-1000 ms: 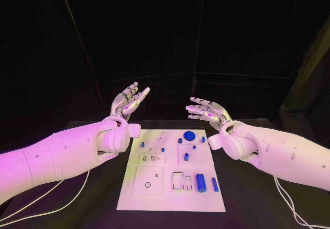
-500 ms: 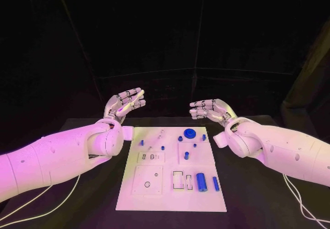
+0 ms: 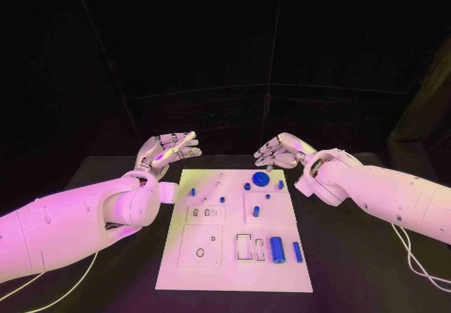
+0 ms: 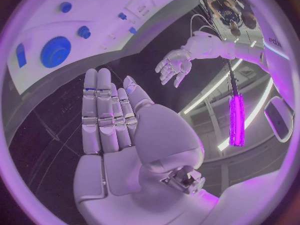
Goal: Assemble the parts on the task board
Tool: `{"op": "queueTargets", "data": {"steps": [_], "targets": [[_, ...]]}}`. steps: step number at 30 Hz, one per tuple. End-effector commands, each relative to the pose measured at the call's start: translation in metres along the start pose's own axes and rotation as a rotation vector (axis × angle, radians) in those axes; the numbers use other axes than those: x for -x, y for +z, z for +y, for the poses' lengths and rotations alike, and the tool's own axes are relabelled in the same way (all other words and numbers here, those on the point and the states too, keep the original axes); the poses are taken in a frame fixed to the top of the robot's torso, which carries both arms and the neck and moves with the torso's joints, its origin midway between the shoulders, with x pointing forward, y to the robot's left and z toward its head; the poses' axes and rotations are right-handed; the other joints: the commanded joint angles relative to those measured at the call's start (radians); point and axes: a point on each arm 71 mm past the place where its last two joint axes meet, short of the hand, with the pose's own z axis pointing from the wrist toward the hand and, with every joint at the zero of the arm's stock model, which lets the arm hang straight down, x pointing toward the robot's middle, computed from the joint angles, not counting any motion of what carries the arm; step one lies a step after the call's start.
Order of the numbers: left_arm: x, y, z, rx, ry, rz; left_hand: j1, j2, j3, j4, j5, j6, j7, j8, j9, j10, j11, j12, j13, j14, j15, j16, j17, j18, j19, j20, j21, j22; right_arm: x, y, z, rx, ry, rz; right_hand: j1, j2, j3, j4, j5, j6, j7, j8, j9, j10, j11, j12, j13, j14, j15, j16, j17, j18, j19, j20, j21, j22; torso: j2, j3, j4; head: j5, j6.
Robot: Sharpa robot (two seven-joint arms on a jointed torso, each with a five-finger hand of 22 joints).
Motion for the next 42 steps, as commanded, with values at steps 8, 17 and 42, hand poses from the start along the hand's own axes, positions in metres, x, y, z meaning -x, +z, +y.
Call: {"op": "queueTargets", "data": {"steps": [8, 17, 42], "targets": [[-0.013, -0.01, -0.001, 0.001, -0.045, 0.106, 0.006, 0.01, 0.002, -0.014, 0.001, 0.012, -0.001, -0.001, -0.002, 0.013, -0.003, 0.0, -0.001, 0.012, 0.0, -0.003, 0.004, 0.008, 0.011, -0.003, 0.001, -0.004, -0.013, 0.01, 0.012, -0.014, -0.476, 0.152, -0.022, -0.02, -0.002, -0.004, -0.013, 0.022, -0.018, -0.04, 0.0, 0.02, -0.018, -0.025, 0.001, 0.084, -0.028, 0.208, 0.146, 0.008, 0.07, -0.031, 0.162, 0.089, 0.052, -0.0027, 0.0087, -0.005, 0.011], [-0.018, -0.012, -0.002, 0.01, -0.055, 0.123, 0.007, 0.01, 0.002, -0.016, 0.001, 0.013, -0.001, -0.001, -0.002, 0.014, -0.003, -0.001, -0.002, 0.013, 0.0, -0.003, 0.004, 0.008, 0.012, -0.003, 0.0, -0.004, -0.019, 0.014, 0.022, 0.008, -0.548, 0.176, -0.03, -0.026, 0.004, -0.004, -0.017, 0.005, -0.02, -0.042, -0.001, -0.017, -0.016, -0.023, 0.002, 0.073, -0.027, 0.35, 0.249, 0.009, 0.057, -0.028, 0.261, 0.15, 0.071, -0.0024, 0.009, -0.006, 0.018], [-0.018, -0.015, -0.002, 0.026, -0.07, 0.146, 0.005, 0.01, -0.001, -0.019, 0.001, 0.011, 0.003, -0.006, -0.004, 0.012, 0.0, -0.007, -0.004, 0.015, 0.0, -0.006, 0.006, 0.007, 0.015, -0.003, -0.001, -0.007, -0.032, 0.025, 0.029, 0.01, -0.589, 0.249, -0.029, -0.016, 0.051, -0.004, -0.021, 0.002, -0.019, -0.04, 0.0, -0.006, -0.015, -0.023, 0.001, 0.055, -0.026, 0.596, 0.473, 0.011, 0.011, -0.023, 0.415, 0.249, 0.086, -0.0001, 0.0097, 0.0, 0.012]]}}
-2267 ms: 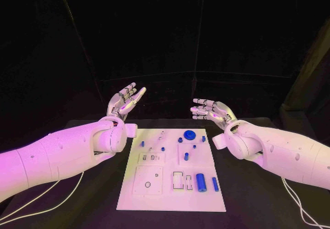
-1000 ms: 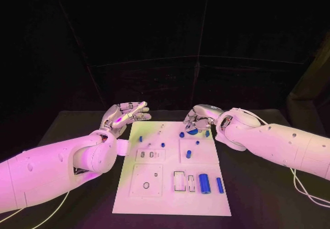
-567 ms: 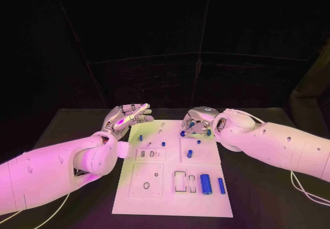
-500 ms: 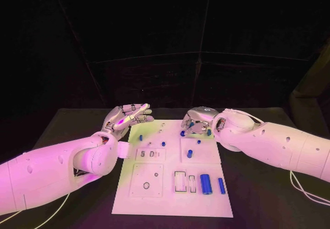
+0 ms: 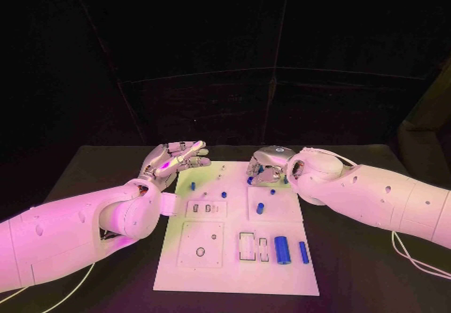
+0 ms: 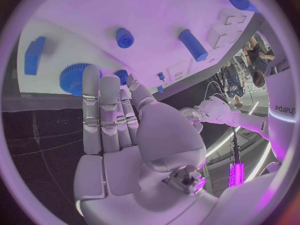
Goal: Assemble the parts on the task board
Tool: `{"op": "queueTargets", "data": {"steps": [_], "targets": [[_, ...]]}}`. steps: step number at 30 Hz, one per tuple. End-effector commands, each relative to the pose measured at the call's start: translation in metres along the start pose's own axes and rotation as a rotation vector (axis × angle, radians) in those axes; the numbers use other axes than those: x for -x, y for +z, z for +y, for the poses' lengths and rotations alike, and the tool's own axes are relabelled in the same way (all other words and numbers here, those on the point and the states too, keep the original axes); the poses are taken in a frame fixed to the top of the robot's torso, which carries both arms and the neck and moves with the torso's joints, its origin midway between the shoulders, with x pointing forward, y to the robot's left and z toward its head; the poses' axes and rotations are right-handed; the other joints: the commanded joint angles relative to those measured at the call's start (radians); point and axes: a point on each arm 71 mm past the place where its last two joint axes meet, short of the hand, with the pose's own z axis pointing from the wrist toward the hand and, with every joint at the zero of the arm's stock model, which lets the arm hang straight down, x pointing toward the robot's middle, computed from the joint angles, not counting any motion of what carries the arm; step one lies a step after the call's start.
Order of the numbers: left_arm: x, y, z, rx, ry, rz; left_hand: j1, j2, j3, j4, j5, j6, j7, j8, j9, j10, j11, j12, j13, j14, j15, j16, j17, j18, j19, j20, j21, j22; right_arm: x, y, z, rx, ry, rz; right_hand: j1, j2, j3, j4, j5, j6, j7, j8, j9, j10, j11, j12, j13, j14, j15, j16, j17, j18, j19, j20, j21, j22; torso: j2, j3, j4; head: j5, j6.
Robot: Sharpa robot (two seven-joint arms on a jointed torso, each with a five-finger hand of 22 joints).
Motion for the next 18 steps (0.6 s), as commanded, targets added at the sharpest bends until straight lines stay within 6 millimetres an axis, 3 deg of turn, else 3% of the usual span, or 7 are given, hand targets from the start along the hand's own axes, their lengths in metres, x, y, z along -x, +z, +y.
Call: {"op": "queueTargets", "data": {"steps": [1, 7, 18], "targets": [[-0.002, -0.0002, -0.0014, -0.004, -0.005, 0.021, 0.001, 0.006, 0.0, -0.007, 0.001, 0.004, 0.003, -0.006, -0.001, 0.005, 0.0, -0.007, -0.001, 0.008, 0.0, -0.006, 0.001, 0.007, 0.005, 0.0, -0.001, -0.001, -0.0011, 0.0012, -0.0004, -0.006, -0.023, 0.035, -0.003, 0.007, 0.011, -0.001, -0.006, -0.001, 0.001, -0.004, 0.0, 0.011, -0.001, -0.002, 0.001, 0.017, -0.003, 0.034, 0.036, 0.01, -0.002, 0.001, 0.021, 0.022, 0.004, 0.0006, -0.0005, 0.0, -0.002], [-0.0012, -0.0011, -0.0019, -0.002, -0.005, 0.021, 0.001, 0.006, 0.0, -0.007, 0.001, 0.004, 0.003, -0.006, -0.001, 0.005, 0.0, -0.007, -0.001, 0.008, 0.0, -0.006, 0.001, 0.007, 0.005, 0.0, -0.001, -0.001, -0.0016, 0.0029, 0.0012, -0.002, -0.025, 0.039, -0.004, 0.007, 0.031, -0.001, -0.008, 0.005, 0.011, -0.004, 0.0, 0.013, 0.004, -0.004, 0.0, 0.014, 0.001, 0.08, 0.076, 0.005, -0.002, 0.004, 0.066, 0.068, 0.007, 0.001, 0.0001, 0.0, -0.004], [-0.0005, -0.0015, -0.0022, 0.001, -0.005, 0.021, 0.002, 0.006, 0.0, -0.011, 0.001, 0.003, 0.005, -0.009, -0.002, 0.004, 0.001, -0.01, -0.002, 0.009, 0.001, -0.007, 0.002, 0.007, 0.006, 0.0, -0.003, -0.003, -0.0022, 0.0054, 0.0032, 0.001, -0.026, 0.044, -0.009, 0.007, 0.062, 0.0, -0.012, 0.012, 0.011, -0.004, 0.0, 0.013, 0.005, -0.003, -0.001, 0.01, 0.003, 0.13, 0.123, 0.0, -0.003, 0.007, 0.116, 0.122, 0.01, 0.0018, 0.0008, 0.002, -0.009]]}}
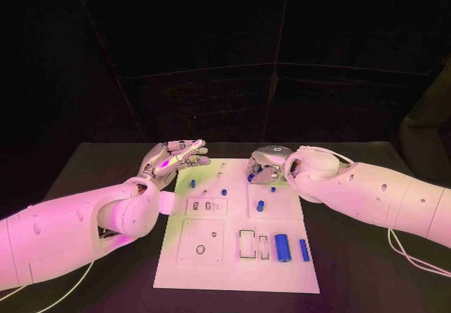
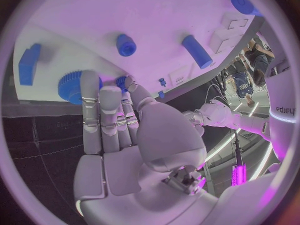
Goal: Assemble the parts on the task board
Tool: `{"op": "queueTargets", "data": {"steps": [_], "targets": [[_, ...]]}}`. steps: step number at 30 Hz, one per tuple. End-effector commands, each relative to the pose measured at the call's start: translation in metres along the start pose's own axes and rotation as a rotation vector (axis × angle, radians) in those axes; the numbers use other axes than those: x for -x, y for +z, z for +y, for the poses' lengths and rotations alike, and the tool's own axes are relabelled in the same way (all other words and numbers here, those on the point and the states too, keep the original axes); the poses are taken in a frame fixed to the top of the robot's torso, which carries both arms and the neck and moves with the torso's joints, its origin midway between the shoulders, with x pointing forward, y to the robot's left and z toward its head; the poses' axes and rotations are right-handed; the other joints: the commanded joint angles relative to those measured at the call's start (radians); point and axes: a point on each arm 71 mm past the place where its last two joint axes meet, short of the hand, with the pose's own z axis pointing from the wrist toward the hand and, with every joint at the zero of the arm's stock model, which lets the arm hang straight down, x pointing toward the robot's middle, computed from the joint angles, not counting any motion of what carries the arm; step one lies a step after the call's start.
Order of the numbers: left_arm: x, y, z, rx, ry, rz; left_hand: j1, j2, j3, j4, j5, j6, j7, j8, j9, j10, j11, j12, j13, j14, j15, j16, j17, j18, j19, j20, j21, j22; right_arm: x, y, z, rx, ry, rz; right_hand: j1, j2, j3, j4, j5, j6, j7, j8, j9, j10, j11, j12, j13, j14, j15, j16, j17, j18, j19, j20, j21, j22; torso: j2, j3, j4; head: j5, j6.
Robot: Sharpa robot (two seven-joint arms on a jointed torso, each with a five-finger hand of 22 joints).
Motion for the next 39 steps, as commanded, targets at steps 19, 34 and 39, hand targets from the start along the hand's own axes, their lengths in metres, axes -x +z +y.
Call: {"op": "queueTargets", "data": {"steps": [19, 34, 39], "targets": [[0.0, 0.0, -0.002, -0.001, -0.003, 0.017, 0.004, 0.006, -0.002, -0.011, 0.001, 0.0, 0.008, -0.01, -0.002, 0.001, 0.003, -0.011, -0.003, 0.01, 0.002, -0.007, 0.003, 0.007, 0.009, 0.0, -0.005, -0.005, 0.018, -0.002, 0.01, 0.023, 0.024, -0.199, -0.021, -0.002, 0.174, 0.003, -0.05, 0.073, -0.017, -0.002, 0.002, 0.074, -0.016, -0.003, 0.002, 0.017, -0.01, 0.18, 0.172, -0.032, 0.051, -0.006, 0.2, 0.254, 0.004, -0.0013, 0.0002, 0.0, 0.004], [0.0, 0.0, -0.002, 0.003, -0.005, 0.022, 0.004, 0.005, -0.003, -0.015, 0.001, -0.003, 0.009, -0.013, -0.002, -0.002, 0.004, -0.015, -0.004, 0.011, 0.002, -0.009, 0.004, 0.007, 0.01, 0.0, -0.007, -0.006, 0.027, 0.025, 0.019, 0.011, 0.024, -0.251, -0.045, -0.025, 0.227, 0.008, -0.061, 0.067, -0.013, -0.006, 0.001, 0.065, -0.012, -0.004, 0.001, 0.012, -0.006, 0.194, 0.175, -0.033, 0.04, -0.002, 0.217, 0.267, 0.011, -0.0003, 0.0038, 0.004, 0.014], [0.0, 0.001, -0.003, 0.002, -0.004, 0.023, 0.005, 0.005, -0.003, -0.016, 0.001, -0.004, 0.01, -0.015, -0.003, -0.002, 0.005, -0.016, -0.004, 0.011, 0.002, -0.01, 0.004, 0.007, 0.01, 0.001, -0.007, -0.007, 0.027, 0.036, 0.025, 0.008, 0.022, -0.237, -0.053, -0.032, 0.245, 0.01, -0.061, 0.062, -0.011, -0.006, 0.001, 0.059, -0.01, -0.004, 0.001, 0.011, -0.004, 0.198, 0.176, -0.033, 0.037, 0.0, 0.222, 0.271, 0.017, -0.0019, 0.0063, 0.001, 0.014]]}}
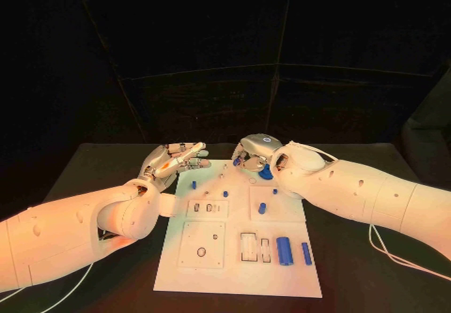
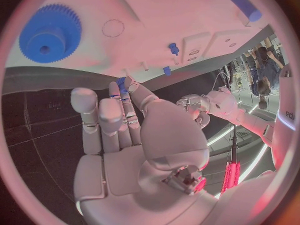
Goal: Assemble the parts on the task board
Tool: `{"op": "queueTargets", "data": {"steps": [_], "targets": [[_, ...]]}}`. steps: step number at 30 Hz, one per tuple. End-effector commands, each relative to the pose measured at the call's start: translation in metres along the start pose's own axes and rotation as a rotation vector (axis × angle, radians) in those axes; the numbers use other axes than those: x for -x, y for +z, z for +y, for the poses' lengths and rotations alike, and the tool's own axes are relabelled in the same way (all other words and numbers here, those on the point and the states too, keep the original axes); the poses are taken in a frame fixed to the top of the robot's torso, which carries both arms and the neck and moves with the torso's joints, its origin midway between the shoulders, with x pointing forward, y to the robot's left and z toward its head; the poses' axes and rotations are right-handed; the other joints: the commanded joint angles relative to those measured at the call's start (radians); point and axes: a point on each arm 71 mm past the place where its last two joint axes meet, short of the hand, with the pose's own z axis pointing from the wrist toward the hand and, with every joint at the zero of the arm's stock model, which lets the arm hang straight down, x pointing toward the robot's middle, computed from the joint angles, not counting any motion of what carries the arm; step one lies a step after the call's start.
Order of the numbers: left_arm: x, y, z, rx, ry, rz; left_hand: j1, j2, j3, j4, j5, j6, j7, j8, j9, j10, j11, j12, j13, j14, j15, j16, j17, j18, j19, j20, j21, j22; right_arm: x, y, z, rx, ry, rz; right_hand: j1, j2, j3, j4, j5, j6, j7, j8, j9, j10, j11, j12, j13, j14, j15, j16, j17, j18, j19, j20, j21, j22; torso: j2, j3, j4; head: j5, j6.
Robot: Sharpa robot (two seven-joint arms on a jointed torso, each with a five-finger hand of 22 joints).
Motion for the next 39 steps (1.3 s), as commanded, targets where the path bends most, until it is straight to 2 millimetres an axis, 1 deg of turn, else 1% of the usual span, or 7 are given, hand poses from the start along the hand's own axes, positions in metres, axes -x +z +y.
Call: {"op": "queueTargets", "data": {"steps": [1, 14, 17, 28, 35, 37, 39], "targets": [[-0.002, 0.0, -0.002, -0.007, -0.003, 0.018, 0.005, 0.005, 0.001, -0.007, 0.001, 0.0, 0.006, -0.006, -0.001, -0.002, 0.005, -0.005, -0.001, 0.008, -0.001, -0.004, 0.001, 0.007, 0.007, -0.003, -0.003, -0.001, 0.001, 0.006, 0.002, -0.005, 0.001, -0.011, -0.007, -0.001, 0.006, 0.001, -0.003, -0.003, 0.006, -0.002, 0.0, -0.005, 0.001, -0.004, -0.001, 0.01, 0.003, 0.003, 0.0, -0.017, -0.005, 0.0, 0.006, 0.001, 0.006, -0.0022, 0.0032, -0.004, 0.001], [-0.004, 0.001, -0.004, -0.01, -0.004, 0.023, 0.005, 0.005, 0.001, -0.007, 0.001, 0.0, 0.006, -0.006, -0.001, -0.002, 0.005, -0.005, -0.001, 0.008, -0.001, -0.004, 0.001, 0.007, 0.007, -0.003, -0.003, -0.001, -0.003, 0.017, 0.009, -0.003, -0.001, 0.023, -0.013, -0.007, 0.021, 0.003, -0.004, -0.005, 0.007, -0.002, 0.0, -0.008, 0.002, -0.004, -0.001, 0.009, 0.004, 0.007, 0.002, -0.017, -0.008, 0.002, 0.01, 0.005, 0.015, -0.0045, 0.0097, -0.005, 0.0], [-0.003, 0.002, -0.004, -0.01, -0.003, 0.022, 0.005, 0.006, 0.001, -0.007, 0.001, 0.0, 0.006, -0.006, -0.001, -0.003, 0.005, -0.006, -0.001, 0.008, -0.001, -0.004, 0.001, 0.007, 0.007, -0.003, -0.003, -0.001, -0.004, 0.019, 0.011, 0.004, -0.004, 0.027, -0.014, -0.008, 0.022, 0.003, -0.004, -0.005, 0.007, -0.002, 0.0, -0.008, 0.002, -0.004, -0.001, 0.009, 0.004, 0.008, 0.003, -0.017, -0.008, 0.002, 0.011, 0.005, 0.015, -0.0035, 0.0086, -0.004, 0.0], [-0.003, 0.002, -0.004, -0.009, -0.002, 0.022, 0.005, 0.006, 0.001, -0.008, 0.001, 0.0, 0.006, -0.007, -0.001, -0.003, 0.005, -0.007, -0.001, 0.007, -0.001, -0.005, 0.002, 0.007, 0.007, -0.003, -0.004, -0.002, -0.007, 0.024, 0.014, 0.006, -0.014, 0.048, -0.019, -0.014, 0.03, 0.005, -0.005, -0.008, 0.009, -0.002, 0.0, -0.011, 0.003, -0.004, -0.001, 0.009, 0.005, 0.01, 0.003, -0.017, -0.01, 0.003, 0.013, 0.007, 0.016, -0.0045, 0.0083, 0.0, -0.001], [-0.003, 0.002, -0.004, -0.008, -0.002, 0.022, 0.005, 0.006, 0.001, -0.008, 0.001, 0.0, 0.006, -0.007, -0.001, -0.003, 0.005, -0.007, -0.001, 0.007, -0.001, -0.005, 0.002, 0.007, 0.007, -0.003, -0.004, -0.002, -0.009, 0.027, 0.016, 0.004, -0.015, 0.061, -0.025, -0.02, 0.036, 0.008, -0.009, -0.011, 0.01, -0.003, -0.001, -0.014, 0.005, -0.004, -0.001, 0.008, 0.006, 0.011, 0.002, -0.017, -0.012, 0.004, 0.014, 0.007, 0.017, -0.0039, 0.0068, 0.002, -0.001], [-0.003, 0.002, -0.004, -0.008, -0.003, 0.023, 0.005, 0.006, 0.001, -0.008, 0.001, 0.0, 0.006, -0.007, -0.001, -0.003, 0.005, -0.007, -0.001, 0.007, -0.001, -0.005, 0.002, 0.007, 0.007, -0.003, -0.004, -0.002, -0.009, 0.027, 0.016, 0.001, -0.015, 0.061, -0.029, -0.024, 0.042, 0.01, -0.011, -0.017, 0.012, -0.004, -0.001, -0.02, 0.006, -0.005, -0.002, 0.007, 0.008, 0.011, 0.001, -0.016, -0.015, 0.005, 0.014, 0.005, 0.017, -0.0041, 0.0069, 0.002, -0.001], [-0.003, 0.002, -0.004, -0.008, -0.003, 0.023, 0.005, 0.006, 0.001, -0.008, 0.001, 0.0, 0.006, -0.007, -0.001, -0.003, 0.005, -0.007, -0.001, 0.007, -0.001, -0.005, 0.002, 0.007, 0.007, -0.003, -0.004, -0.002, -0.009, 0.028, 0.015, -0.003, -0.016, 0.059, -0.036, -0.031, 0.051, 0.014, -0.015, -0.037, 0.02, -0.006, -0.004, -0.042, 0.012, -0.007, -0.004, 0.004, 0.013, 0.009, -0.006, -0.016, -0.021, 0.008, 0.012, 0.0, 0.017, -0.0043, 0.007, 0.002, 0.0]]}}
